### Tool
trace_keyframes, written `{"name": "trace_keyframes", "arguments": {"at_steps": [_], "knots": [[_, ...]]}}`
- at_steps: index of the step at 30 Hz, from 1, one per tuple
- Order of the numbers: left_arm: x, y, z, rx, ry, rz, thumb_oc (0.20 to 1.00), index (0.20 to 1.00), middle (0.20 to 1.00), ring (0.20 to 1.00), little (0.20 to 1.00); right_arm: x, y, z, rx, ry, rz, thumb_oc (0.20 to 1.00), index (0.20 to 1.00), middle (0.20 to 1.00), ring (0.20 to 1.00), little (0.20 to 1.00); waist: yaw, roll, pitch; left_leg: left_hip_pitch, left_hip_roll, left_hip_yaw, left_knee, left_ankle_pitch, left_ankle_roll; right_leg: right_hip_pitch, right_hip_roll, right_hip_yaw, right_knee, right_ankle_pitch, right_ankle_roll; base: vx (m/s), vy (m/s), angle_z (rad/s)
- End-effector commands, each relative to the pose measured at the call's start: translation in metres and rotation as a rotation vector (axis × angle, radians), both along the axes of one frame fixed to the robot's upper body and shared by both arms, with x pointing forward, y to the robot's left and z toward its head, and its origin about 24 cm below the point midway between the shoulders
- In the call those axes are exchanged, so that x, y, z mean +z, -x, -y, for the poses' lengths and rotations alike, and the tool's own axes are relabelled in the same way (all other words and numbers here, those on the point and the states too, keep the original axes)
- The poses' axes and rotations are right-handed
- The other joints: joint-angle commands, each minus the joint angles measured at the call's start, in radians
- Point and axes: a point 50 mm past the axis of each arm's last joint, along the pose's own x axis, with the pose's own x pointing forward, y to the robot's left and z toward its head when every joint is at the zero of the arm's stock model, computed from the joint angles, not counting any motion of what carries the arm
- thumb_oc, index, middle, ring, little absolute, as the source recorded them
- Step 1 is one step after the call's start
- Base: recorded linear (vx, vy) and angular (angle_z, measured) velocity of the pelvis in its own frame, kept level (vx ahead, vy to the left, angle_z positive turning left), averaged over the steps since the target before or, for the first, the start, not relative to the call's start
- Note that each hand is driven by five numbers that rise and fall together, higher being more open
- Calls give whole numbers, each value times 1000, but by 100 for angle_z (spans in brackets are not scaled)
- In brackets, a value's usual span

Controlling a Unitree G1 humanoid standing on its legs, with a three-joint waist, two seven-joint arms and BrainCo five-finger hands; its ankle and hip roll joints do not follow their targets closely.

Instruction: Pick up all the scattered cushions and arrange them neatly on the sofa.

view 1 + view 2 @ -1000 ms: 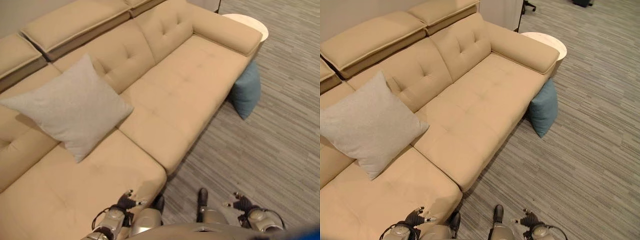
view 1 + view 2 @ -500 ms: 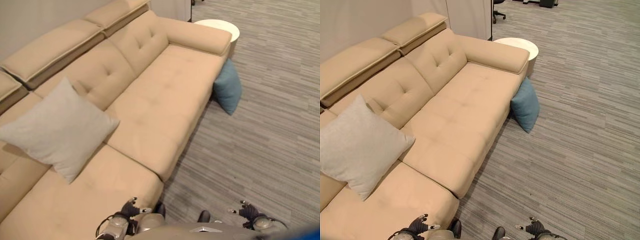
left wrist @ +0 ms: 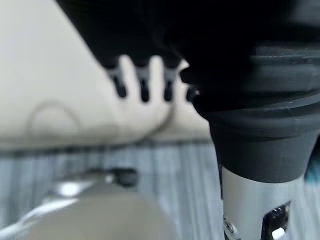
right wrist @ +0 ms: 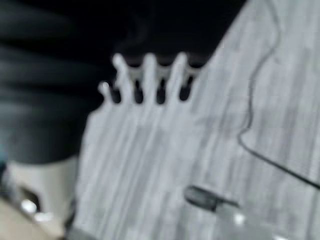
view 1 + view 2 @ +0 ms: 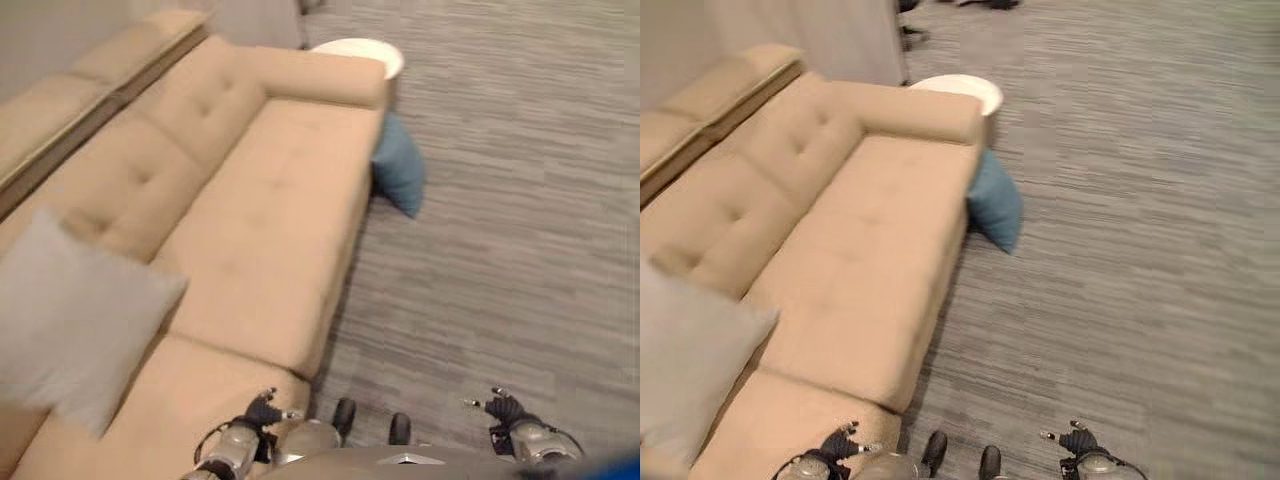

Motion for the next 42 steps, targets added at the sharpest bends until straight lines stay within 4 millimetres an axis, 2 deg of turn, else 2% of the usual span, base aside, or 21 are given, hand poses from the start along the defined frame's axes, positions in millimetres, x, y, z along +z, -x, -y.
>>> {"name": "trace_keyframes", "arguments": {"at_steps": [1,2,4,8,11,15,16,17,18,21,22,24,25,27,31,34,36,37,40,41,42], "knots": [[8,-20,0,57,9,86,1000,1000,1000,1000,1000,4,-10,2,15,13,37,1000,1000,1000,1000,1000,20,-34,21,-31,-50,-33,137,-76,11,-38,-56,-121,308,-4,165,91,62,-67],[8,-20,0,57,9,86,1000,1000,1000,1000,1000,4,-10,2,15,13,37,1000,1000,1000,1000,1000,21,-35,22,-31,-51,-32,137,-76,11,-40,-57,-119,312,-6,165,113,57,-80],[8,-17,-4,73,8,84,1000,1000,1000,1000,1000,4,-9,2,22,14,33,1000,1000,1000,1000,1000,23,-39,22,20,-26,0,98,-95,10,-66,-118,-226,236,13,144,159,-24,-103],[6,-12,-6,75,2,65,1000,1000,1000,1000,1000,3,-7,1,20,14,29,1000,1000,1000,1000,1000,15,-55,21,58,-6,40,63,-111,2,-86,-133,-304,64,80,140,180,-94,-84],[5,-8,-11,87,-10,55,1000,1000,1000,1000,1000,1,-7,-5,26,0,28,1000,1000,1000,1000,1000,-1,-54,27,93,16,49,51,-129,-10,-113,-144,-290,10,119,156,283,-104,-54],[1,0,-9,79,-7,14,1000,1000,1000,1000,1000,-2,0,-8,18,-22,11,1000,1000,1000,1000,1000,-20,-69,-17,146,49,42,81,-149,-41,-77,-109,-272,-19,114,134,398,-158,-15],[-1,3,-7,69,-1,2,1000,1000,1000,1000,1000,-2,0,-9,16,-27,13,1000,1000,1000,1000,1000,-16,-63,-20,136,83,41,195,-106,-76,-30,-76,-288,-44,96,114,340,-223,10],[-1,3,-7,69,-2,2,1000,1000,1000,1000,1000,-2,0,-9,16,-27,14,1000,1000,1000,1000,1000,-20,-67,-22,131,79,37,195,-102,-75,-34,-81,-290,-45,97,114,332,-328,13],[0,0,-7,58,-4,3,1000,1000,1000,1000,1000,0,-4,-8,10,-23,30,1000,1000,1000,1000,1000,-6,-81,4,33,97,71,398,-13,-100,14,-75,-298,-63,77,94,107,-162,11],[4,-9,-7,68,-3,36,1000,1000,1000,1000,1000,3,-13,-8,13,-19,58,1000,1000,1000,1000,1000,34,-94,47,-71,58,44,569,-25,-80,61,-59,-280,-86,59,68,197,-226,3],[5,-12,-7,75,-2,46,1000,1000,1000,1000,1000,5,-18,-7,12,-16,70,1000,1000,1000,1000,1000,48,-106,59,-161,9,56,540,-54,-64,78,-64,-266,-100,46,77,225,-121,-39],[5,-13,-7,74,-1,51,1000,1000,1000,1000,1000,6,-21,-7,18,-14,74,1000,1000,1000,1000,1000,57,-105,62,-192,1,71,501,-67,-59,90,-61,-260,-103,39,81,281,-48,-48],[4,-12,-5,63,-3,45,1000,1000,1000,1000,1000,6,-22,-8,30,-16,77,1000,1000,1000,1000,1000,72,-100,56,-208,-7,109,334,-67,-47,108,-46,-254,-103,21,91,476,-18,-29],[3,-8,-4,51,-8,34,1000,1000,1000,1000,1000,5,-21,-10,52,-15,69,1000,1000,1000,1000,1000,90,-78,41,-224,-20,122,155,37,-48,141,-6,-244,-103,-7,96,415,1,4],[1,-5,-2,32,-2,17,1000,1000,1000,1000,1000,4,-22,-17,77,-29,68,1000,1000,1000,1000,1000,109,-71,24,-264,-36,175,82,112,-57,203,37,-216,-100,-57,89,388,14,-21],[0,2,-7,68,-4,1,1000,1000,1000,1000,1000,1,-18,-24,84,-50,57,1000,1000,1000,1000,1000,125,-89,1,-216,-54,138,103,73,-16,216,25,-209,-37,-94,94,358,62,-27],[0,2,-8,68,-3,1,1000,1000,1000,1000,1000,-1,-14,-26,79,-63,47,1000,1000,1000,1000,1000,125,-99,-8,-181,-66,129,116,37,10,205,-11,-207,104,-97,127,432,168,-41],[1,-3,-8,51,-4,7,1000,1000,1000,1000,1000,-2,-12,-26,75,-65,37,1000,1000,1000,1000,1000,106,-93,1,-129,-73,113,117,3,41,123,-67,-202,342,11,175,336,170,-8],[4,-10,-7,43,-6,28,1000,1000,1000,1000,1000,-1,-13,-24,62,-66,41,1000,1000,1000,1000,1000,77,-66,12,-72,-66,79,111,-21,61,41,-72,-176,487,83,168,346,155,8],[6,-14,-8,46,-15,40,1000,1000,1000,1000,1000,-2,-10,-22,55,-61,33,1000,1000,1000,1000,1000,57,-49,15,-26,-51,66,95,-42,67,-25,-114,-211,511,89,158,348,115,44],[6,-13,-8,46,-15,40,1000,1000,1000,1000,1000,-2,-10,-22,55,-61,33,1000,1000,1000,1000,1000,56,-51,18,-22,-53,65,94,-42,67,-24,-117,-212,516,85,159,382,82,39]]}}
